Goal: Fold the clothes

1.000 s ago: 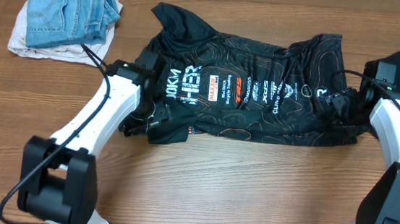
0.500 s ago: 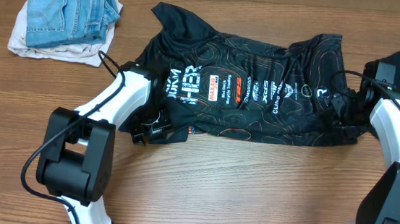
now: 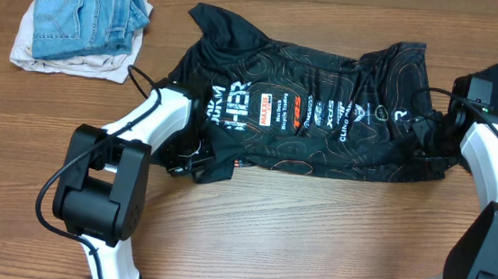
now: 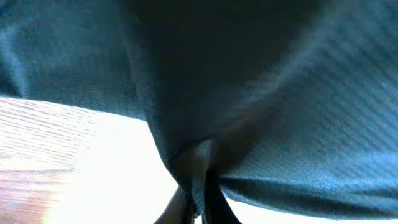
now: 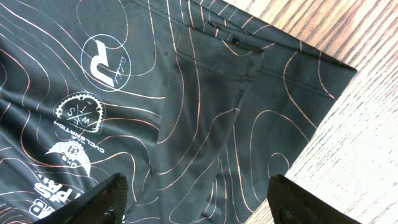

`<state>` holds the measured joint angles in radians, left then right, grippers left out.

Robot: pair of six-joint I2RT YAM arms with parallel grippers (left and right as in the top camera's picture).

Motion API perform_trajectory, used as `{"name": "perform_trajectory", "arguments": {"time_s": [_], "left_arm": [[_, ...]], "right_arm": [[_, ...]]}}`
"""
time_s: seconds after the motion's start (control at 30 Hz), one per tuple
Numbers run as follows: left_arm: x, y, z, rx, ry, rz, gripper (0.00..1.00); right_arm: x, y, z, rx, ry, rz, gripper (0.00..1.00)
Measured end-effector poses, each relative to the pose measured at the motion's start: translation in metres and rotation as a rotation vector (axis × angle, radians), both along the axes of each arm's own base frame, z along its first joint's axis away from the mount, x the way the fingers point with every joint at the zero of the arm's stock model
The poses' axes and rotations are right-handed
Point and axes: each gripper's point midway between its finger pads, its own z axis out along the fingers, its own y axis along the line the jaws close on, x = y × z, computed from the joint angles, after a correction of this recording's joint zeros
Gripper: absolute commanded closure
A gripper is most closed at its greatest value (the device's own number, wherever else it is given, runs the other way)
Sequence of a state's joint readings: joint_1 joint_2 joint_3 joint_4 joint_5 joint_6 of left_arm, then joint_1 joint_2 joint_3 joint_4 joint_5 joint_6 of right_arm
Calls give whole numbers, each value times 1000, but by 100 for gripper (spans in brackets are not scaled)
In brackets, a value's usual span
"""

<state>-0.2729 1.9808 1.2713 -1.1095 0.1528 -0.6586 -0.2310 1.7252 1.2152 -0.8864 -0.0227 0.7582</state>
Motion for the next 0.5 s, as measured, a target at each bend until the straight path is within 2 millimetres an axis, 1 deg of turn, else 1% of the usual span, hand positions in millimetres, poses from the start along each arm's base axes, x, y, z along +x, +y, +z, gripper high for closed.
{"name": "perform_trajectory", "arguments": {"time_s": [0.07,0.1,0.17,0.23,0.3,0.33,0.4,0.5], "left_arm": [[3,-5,3,-26,-5,-5,96],[9,-10,9,-53,-17,-5,96],[25,-19,19,-90,-65,-12,96],[44,-27,35,-125,-119,-16,94],[56,-32,44,-144,-158,-19,92],[68,-36,51,-161,-198,-20,92],[81,-40,55,-176,-250,-23,93],[92,-43,55,-186,-294,-25,94]], "right_arm": [[0,0,0,0,0,0,24],[0,0,0,0,0,-1,24],[0,0,0,0,0,0,24],[0,0,0,0,0,0,24],[2,0,0,-1,-8,0,24],[3,-1,1,-3,-12,0,24],[6,-1,2,-6,-26,-1,24],[11,-3,2,-11,-49,0,25]]}}
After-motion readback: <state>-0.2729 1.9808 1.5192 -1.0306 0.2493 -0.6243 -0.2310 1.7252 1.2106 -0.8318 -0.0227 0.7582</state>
